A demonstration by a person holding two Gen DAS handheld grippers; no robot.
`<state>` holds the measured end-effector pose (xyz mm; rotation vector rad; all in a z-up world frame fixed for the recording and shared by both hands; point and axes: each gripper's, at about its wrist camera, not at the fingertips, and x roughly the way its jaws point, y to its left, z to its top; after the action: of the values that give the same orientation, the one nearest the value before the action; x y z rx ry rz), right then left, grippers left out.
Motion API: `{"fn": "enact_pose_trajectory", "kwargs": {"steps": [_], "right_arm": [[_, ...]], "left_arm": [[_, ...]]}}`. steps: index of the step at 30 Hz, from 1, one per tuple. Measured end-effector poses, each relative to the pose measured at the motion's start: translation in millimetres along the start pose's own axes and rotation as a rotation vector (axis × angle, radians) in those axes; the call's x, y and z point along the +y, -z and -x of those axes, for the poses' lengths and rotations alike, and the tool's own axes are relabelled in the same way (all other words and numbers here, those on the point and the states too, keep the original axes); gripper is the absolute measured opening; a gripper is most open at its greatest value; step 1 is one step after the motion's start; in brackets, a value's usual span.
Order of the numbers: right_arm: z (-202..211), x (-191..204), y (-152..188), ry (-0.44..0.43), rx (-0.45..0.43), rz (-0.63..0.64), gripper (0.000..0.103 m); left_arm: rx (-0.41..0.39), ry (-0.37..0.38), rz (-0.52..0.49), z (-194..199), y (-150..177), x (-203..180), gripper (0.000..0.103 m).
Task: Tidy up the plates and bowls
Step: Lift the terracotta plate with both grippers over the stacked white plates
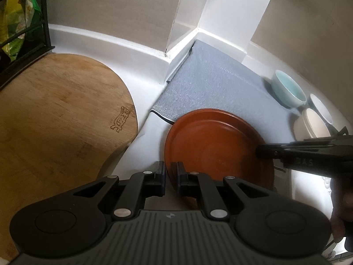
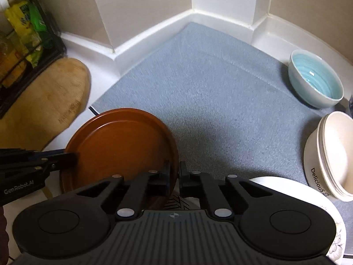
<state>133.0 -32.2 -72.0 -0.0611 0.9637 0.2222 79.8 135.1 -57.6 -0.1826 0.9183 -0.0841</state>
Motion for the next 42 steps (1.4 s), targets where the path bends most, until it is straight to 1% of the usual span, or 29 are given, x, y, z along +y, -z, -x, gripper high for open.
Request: {"fn": "enact_pose_trajectory", "kwargs": {"steps": [5,12,14,18,22,26,32,36,42], "right_arm": [[21,-9,6,-0.037,-0.053,-0.001,0.008],[44,-33,18,-0.086,-0.096,-0.026,0.008],[51,-39,22,-0.092,-0.113,-0.03,0.008],[69,-56,32,-0.105,-0.145,-0.069,0.008],[87,-74,52,-0.1,-0.167,-0.097,0.008],[97,-90,75,-0.086,-0.163,-0.12,0.008],[105,-110,108,-0.057,-0.134,-0.164,0.008],[107,-120,120,-0.04,-0.122,-0.184,0.008],[109,-130,124,-0.017,-0.118,-0.21,0.008]], "left_arm": [[-0.037,-0.021,-0.002,15,3,-13,0.009],[-0.111,-0.064,-0.009,41,5,-49,0.009],[-0.119,-0.072,-0.018,45,8,-60,0.009],[-0.113,-0.067,-0.043,53,17,-82,0.009],[-0.102,-0.047,-0.077,56,31,-103,0.009],[-0.081,-0.028,-0.112,53,43,-123,0.009],[-0.053,0.006,-0.164,44,52,-146,0.009],[-0.036,0.017,-0.195,36,57,-156,0.009],[-0.019,0.03,-0.221,28,60,-166,0.009]]}}
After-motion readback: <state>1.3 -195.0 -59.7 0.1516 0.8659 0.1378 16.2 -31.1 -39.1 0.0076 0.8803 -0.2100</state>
